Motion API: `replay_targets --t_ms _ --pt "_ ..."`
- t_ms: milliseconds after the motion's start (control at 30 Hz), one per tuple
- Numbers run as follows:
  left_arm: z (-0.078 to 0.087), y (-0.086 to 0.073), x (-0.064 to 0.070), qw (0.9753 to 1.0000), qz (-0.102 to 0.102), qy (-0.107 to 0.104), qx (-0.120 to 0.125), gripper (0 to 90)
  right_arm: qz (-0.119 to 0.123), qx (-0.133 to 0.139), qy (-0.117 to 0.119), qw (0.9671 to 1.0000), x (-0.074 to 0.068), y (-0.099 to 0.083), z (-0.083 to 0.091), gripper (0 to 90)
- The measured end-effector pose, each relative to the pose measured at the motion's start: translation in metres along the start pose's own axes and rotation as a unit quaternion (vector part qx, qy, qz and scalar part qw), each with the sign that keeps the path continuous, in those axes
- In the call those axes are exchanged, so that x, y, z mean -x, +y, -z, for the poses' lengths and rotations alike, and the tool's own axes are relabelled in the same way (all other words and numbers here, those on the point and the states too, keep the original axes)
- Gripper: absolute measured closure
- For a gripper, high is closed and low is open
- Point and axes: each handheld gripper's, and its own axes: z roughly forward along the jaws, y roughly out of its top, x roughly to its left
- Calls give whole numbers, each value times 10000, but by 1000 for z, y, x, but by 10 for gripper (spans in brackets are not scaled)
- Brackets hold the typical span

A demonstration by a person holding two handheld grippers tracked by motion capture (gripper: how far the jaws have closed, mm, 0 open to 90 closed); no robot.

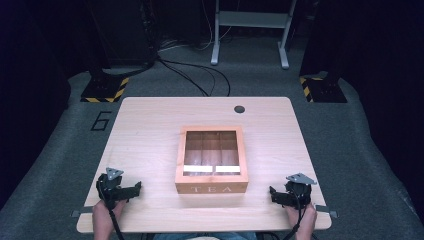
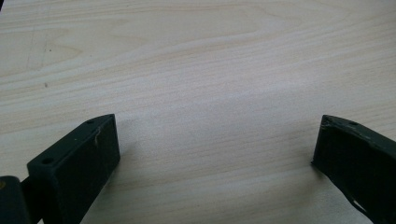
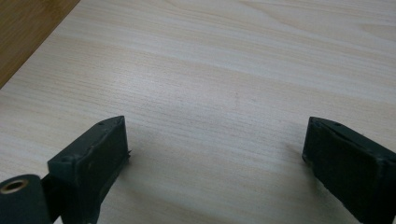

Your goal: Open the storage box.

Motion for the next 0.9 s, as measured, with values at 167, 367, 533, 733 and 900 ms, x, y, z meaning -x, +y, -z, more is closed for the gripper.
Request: replay_targets --t_ms 167,367,533,733,900 --pt "0 0 0 10000 0 1 0 4 1 0 -1 10000 0 0 0 61" --pt "0 0 0 10000 1 -1 -1 4 1 0 -1 10000 0 0 0 61" --pt "0 0 0 10000 1 -2 -3 3 29 -15 34 10000 0 0 1 62" --pt "0 0 0 10000 0 -2 -3 3 -54 34 313 9995 -4 1 4 56" --pt "0 0 0 10000 1 -2 -4 3 24 322 669 9972 -24 11 15 64"
